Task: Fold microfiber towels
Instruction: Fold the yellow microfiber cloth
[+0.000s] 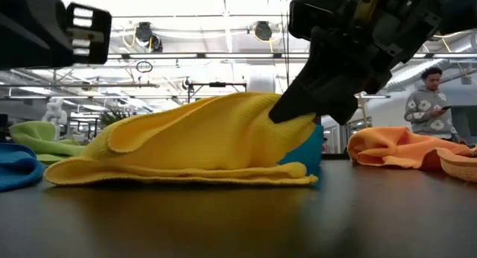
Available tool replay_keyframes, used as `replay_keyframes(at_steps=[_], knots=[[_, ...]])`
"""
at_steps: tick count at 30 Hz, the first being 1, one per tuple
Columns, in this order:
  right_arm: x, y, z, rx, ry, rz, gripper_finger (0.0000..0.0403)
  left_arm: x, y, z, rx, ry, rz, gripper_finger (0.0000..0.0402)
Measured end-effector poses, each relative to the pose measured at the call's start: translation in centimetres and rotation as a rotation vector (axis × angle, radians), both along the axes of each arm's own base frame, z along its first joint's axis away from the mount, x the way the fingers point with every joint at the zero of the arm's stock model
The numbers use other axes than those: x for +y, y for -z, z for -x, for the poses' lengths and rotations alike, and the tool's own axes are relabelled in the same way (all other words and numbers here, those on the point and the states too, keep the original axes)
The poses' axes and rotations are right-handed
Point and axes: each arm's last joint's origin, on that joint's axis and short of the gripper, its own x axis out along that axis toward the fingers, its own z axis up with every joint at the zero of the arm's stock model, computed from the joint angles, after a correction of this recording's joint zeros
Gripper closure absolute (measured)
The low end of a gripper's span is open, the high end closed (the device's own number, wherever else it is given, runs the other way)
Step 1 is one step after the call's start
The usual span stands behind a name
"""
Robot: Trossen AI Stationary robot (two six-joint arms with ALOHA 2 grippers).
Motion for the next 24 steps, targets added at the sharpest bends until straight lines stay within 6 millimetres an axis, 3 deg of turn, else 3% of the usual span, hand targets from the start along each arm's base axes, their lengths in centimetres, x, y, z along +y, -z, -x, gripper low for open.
replay_keyframes(at_steps=[5,9,15,19,24], knots=[[0.0,0.0,0.0,0.001,0.003,-0.003,0.0403,-1.6,0.5,-2.4,0.05,-0.223,-0.069,0.0276],[0.0,0.0,0.0,0.002,0.009,-0.011,0.0403,-2.5,1.1,-3.4,0.119,-0.245,-0.139,0.0218],[0.0,0.0,0.0,0.002,0.009,-0.01,0.0403,-3.8,0.5,-3.8,0.161,-0.253,-0.158,0.0151],[0.0,0.0,0.0,0.004,0.009,-0.01,0.0403,-4.1,0.5,-3.1,0.174,-0.337,-0.211,0.0134],[0.0,0.0,0.0,0.004,0.009,-0.01,0.0403,-4.2,1.0,-2.2,0.222,-0.371,-0.232,0.015]])
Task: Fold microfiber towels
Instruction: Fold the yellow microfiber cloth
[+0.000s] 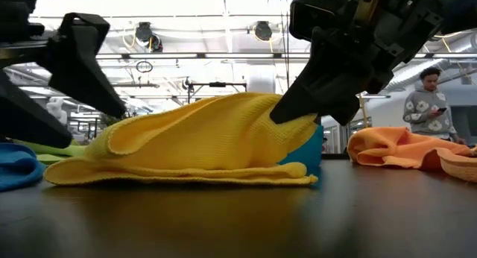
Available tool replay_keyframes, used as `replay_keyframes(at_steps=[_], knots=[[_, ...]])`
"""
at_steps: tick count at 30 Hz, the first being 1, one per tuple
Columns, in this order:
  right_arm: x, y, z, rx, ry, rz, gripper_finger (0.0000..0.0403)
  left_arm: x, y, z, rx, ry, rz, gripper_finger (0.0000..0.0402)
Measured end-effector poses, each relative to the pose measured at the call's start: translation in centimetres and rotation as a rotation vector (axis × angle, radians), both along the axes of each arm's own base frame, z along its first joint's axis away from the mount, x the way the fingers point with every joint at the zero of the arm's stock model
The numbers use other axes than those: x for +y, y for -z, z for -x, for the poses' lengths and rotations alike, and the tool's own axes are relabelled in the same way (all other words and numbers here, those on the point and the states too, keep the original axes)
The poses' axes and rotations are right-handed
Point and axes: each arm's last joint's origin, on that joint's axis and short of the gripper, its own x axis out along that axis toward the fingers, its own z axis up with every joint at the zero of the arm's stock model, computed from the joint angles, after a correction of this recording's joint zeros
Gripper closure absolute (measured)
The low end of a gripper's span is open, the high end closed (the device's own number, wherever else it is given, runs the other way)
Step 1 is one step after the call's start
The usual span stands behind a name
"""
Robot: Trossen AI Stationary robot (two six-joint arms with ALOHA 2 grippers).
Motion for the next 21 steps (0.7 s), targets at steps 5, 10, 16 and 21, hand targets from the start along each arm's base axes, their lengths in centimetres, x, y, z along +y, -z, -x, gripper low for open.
replay_keyframes(at_steps=[5,10,16,21], knots=[[-0.01,0.0,-0.01,0.0,0.0,-0.001,0.0403,-0.1,0.06,0.23,0.003,-0.005,-0.004,0.0187],[-0.01,0.0,-0.01,0.0,0.0,-0.001,0.0403,0.04,0.05,0.1,0.004,-0.005,-0.011,0.0227],[-0.01,0.0,-0.01,0.0,0.0,-0.001,0.0403,0.25,-0.02,-0.27,0.003,-0.007,0.011,0.0248],[-0.01,0.0,-0.01,0.0,0.0,-0.001,0.0403,0.08,0.03,-0.21,0.026,0.018,0.046,0.0238]])
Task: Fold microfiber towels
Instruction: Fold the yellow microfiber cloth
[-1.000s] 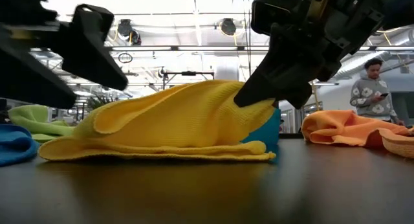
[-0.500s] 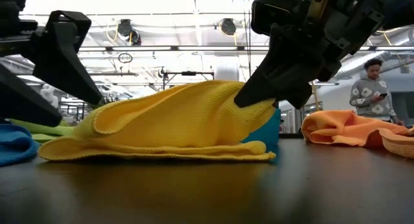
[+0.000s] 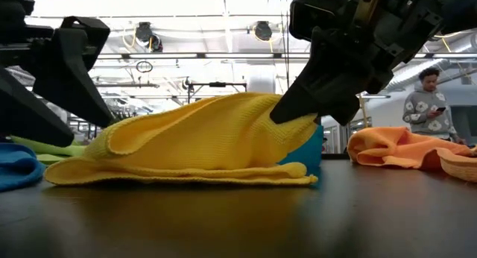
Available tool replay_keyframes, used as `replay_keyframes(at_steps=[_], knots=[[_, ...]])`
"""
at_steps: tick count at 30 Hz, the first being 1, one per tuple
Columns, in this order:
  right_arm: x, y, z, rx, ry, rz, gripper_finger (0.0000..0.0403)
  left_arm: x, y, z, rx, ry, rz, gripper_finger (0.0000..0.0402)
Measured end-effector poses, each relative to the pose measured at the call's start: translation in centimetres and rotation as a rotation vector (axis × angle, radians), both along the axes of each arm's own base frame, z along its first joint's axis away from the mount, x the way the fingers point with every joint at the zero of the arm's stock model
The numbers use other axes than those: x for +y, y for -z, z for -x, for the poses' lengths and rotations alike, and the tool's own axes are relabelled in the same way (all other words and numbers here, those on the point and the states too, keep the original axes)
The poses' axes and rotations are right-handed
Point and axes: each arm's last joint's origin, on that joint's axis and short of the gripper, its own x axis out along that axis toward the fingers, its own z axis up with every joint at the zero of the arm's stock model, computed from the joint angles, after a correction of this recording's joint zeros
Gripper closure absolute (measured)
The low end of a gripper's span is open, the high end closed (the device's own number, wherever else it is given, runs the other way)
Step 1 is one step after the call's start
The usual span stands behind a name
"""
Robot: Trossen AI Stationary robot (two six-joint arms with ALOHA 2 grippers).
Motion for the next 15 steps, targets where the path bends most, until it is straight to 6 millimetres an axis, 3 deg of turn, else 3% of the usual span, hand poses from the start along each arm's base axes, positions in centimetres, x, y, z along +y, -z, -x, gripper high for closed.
replay_keyframes(at_steps=[15], knots=[[0.0,0.0,0.0,0.0,0.0,0.0,0.0403,0.83,-0.07,-0.84,-0.006,-0.001,-0.034,0.0231]])
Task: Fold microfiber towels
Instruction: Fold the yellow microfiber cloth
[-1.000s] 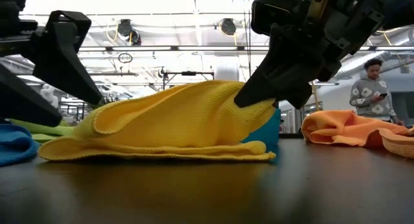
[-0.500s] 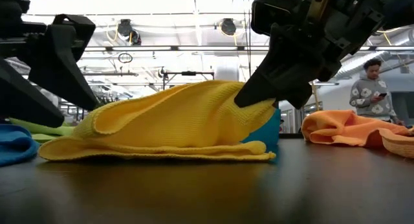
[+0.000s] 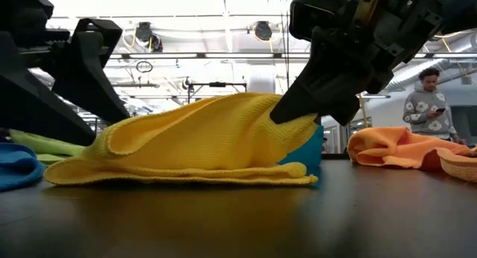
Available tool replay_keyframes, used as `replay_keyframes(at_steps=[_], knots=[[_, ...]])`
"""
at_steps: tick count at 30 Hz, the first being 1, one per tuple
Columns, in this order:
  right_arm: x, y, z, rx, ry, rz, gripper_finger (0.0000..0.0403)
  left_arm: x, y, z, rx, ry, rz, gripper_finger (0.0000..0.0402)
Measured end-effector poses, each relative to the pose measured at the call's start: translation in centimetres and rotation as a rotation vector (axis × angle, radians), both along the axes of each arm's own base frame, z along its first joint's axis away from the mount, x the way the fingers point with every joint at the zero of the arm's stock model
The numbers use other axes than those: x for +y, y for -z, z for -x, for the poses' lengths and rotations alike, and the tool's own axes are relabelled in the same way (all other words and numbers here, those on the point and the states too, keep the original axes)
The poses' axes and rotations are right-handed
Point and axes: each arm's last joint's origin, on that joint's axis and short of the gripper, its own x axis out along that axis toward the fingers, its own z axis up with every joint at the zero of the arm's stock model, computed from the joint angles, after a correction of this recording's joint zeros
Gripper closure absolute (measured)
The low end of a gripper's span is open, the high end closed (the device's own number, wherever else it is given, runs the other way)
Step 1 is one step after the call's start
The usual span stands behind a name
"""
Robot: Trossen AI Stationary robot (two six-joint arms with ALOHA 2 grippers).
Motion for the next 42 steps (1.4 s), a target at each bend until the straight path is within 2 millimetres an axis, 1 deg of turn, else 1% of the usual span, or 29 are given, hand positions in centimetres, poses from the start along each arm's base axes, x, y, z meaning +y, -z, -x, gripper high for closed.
replay_keyframes(at_steps=[5,8,11,16,19,23,29,38,41,42], knots=[[0.0,0.0,0.0,0.0,0.0,0.0,0.0403,0.3,0.0,-0.3,0.001,-0.013,0.002,0.02],[0.0,0.0,0.0,0.0,-0.001,0.0,0.0403,0.2,0.0,-0.2,0.004,-0.007,0.008,0.0178],[0.0,0.0,0.0,0.0,-0.001,0.0,0.0403,0.1,0.3,-0.4,0.01,-0.004,0.035,0.0165],[0.0,0.0,0.0,0.002,-0.001,0.0,0.0403,-0.3,2.0,-0.8,0.012,0.016,0.02,0.0166],[0.0,0.0,0.0,0.004,0.001,-0.002,0.0403,-0.3,2.5,-0.9,-0.002,0.003,-0.007,0.0174],[0.0,0.0,0.0,0.005,0.001,-0.001,0.0403,-0.2,2.5,-1.0,-0.012,-0.014,-0.025,0.0194],[0.0,0.0,0.0,0.005,0.001,-0.002,0.0403,-0.2,2.3,-1.0,-0.018,-0.008,-0.026,0.0243],[0.0,0.0,0.0,0.005,0.0,-0.001,0.0403,-0.8,2.1,-0.7,-0.029,0.027,-0.037,0.0341],[0.0,0.0,0.0,0.006,0.002,-0.004,0.0403,-1.0,1.3,-0.4,-0.044,0.049,-0.035,0.0383],[0.0,0.0,0.0,0.006,0.002,-0.005,0.0403,-1.0,1.0,-0.4,-0.054,0.05,-0.027,0.0391]])
